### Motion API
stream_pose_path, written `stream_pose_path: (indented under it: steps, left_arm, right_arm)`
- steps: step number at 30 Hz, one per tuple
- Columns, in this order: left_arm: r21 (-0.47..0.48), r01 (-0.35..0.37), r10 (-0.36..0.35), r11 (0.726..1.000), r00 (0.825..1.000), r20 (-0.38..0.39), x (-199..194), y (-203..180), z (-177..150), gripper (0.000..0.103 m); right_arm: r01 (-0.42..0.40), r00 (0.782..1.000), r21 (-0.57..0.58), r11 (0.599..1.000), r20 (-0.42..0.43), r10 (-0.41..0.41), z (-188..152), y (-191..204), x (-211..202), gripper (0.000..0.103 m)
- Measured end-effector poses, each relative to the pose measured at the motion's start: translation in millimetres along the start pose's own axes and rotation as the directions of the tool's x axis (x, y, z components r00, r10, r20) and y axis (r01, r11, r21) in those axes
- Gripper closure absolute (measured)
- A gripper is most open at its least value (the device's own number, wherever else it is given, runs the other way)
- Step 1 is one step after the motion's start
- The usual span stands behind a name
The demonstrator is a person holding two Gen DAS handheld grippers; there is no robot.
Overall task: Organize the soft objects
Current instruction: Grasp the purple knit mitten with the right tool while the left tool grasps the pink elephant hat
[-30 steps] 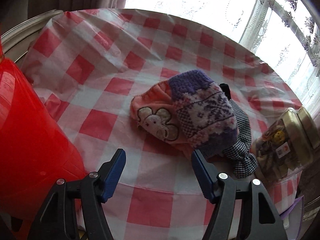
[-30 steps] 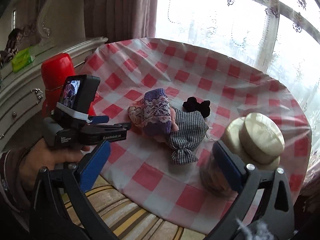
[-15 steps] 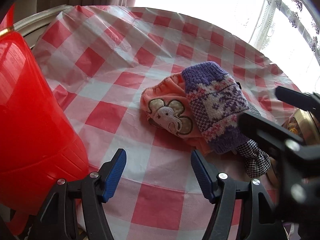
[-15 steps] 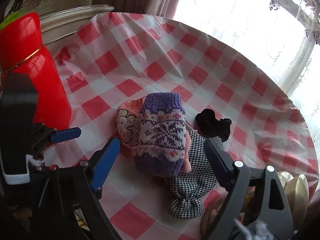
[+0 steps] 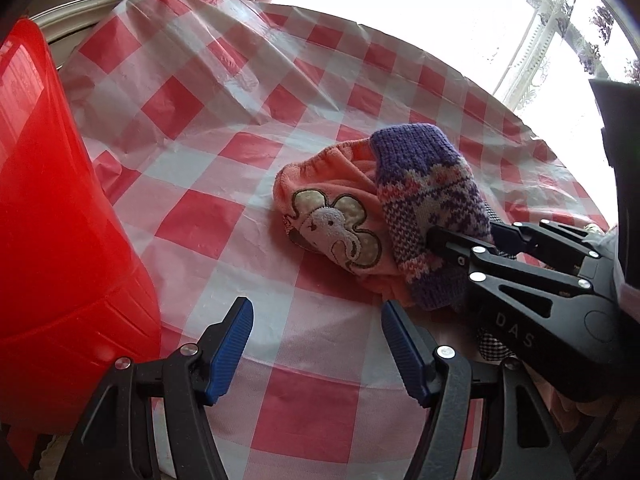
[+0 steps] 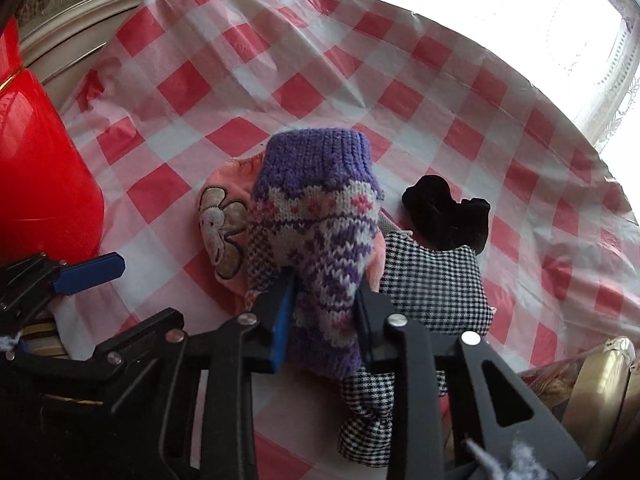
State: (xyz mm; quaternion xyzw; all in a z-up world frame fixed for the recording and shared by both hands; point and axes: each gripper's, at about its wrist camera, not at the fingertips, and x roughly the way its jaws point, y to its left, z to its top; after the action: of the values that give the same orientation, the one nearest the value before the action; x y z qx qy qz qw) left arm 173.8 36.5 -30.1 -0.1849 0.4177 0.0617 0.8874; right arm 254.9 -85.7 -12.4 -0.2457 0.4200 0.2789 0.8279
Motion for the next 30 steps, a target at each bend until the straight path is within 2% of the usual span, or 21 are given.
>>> stream_pose_path:
  steps: [2,5,14,17,19,21,22,23,24,25,26,30]
  left_arm:
    - [-0.012,0.014,-0.014,1.000,1.000,0.003,0,1,0,0.035]
    - [-0.034,0.050,-0.050,0.998,0.999,0.009,-1,4,1,0.035]
    - [-0.047,0.159,-0.156,0.986,0.986,0.056,-1,-4,16,0.035]
    - [-0.069,0.184,-0.183,0.980,0.983,0.028,12,-6,24,0.035]
    - [-0.105,0.228,-0.229,0.968,0.973,0.003,24,-5,28,0.035]
    - [-0.150,0.300,-0.309,0.942,0.950,-0.043,40,-6,30,0.035]
    - [-0.167,0.312,-0.325,0.935,0.944,-0.058,45,-7,30,0.035]
    - [-0.169,0.321,-0.337,0.932,0.939,-0.072,50,-9,31,0.038]
    - [-0.161,0.327,-0.344,0.931,0.935,-0.089,55,-12,30,0.045]
    - [-0.148,0.330,-0.346,0.932,0.932,-0.104,58,-16,30,0.071]
    - [-0.133,0.330,-0.345,0.935,0.931,-0.117,61,-19,30,0.083]
    - [-0.111,0.351,-0.362,0.930,0.927,-0.095,56,-22,30,0.090]
  right_arm:
    - [-0.016,1.000,0.013,1.000,0.007,0.016,0,-2,-4,0.082]
    - [-0.043,0.999,0.038,0.998,0.020,0.043,-1,-6,-12,0.085]
    - [-0.112,0.991,0.146,0.983,0.090,0.100,-8,-20,-52,0.086]
    - [-0.111,0.991,0.171,0.979,0.093,0.096,-14,-25,-60,0.086]
    - [-0.122,0.990,0.190,0.974,0.096,0.106,-18,-27,-63,0.086]
    - [-0.143,0.987,0.204,0.969,0.100,0.125,-21,-30,-65,0.086]
    - [-0.147,0.987,0.208,0.967,0.100,0.129,-22,-30,-66,0.086]
    - [-0.144,0.987,0.210,0.967,0.098,0.126,-25,-30,-66,0.086]
    - [-0.144,0.987,0.215,0.966,0.097,0.125,-27,-31,-66,0.086]
    - [-0.144,0.987,0.222,0.964,0.095,0.126,-29,-31,-66,0.086]
    - [-0.149,0.987,0.231,0.962,0.094,0.130,-32,-32,-67,0.086]
    - [-0.149,0.986,0.243,0.959,0.104,0.127,-40,-33,-78,0.086]
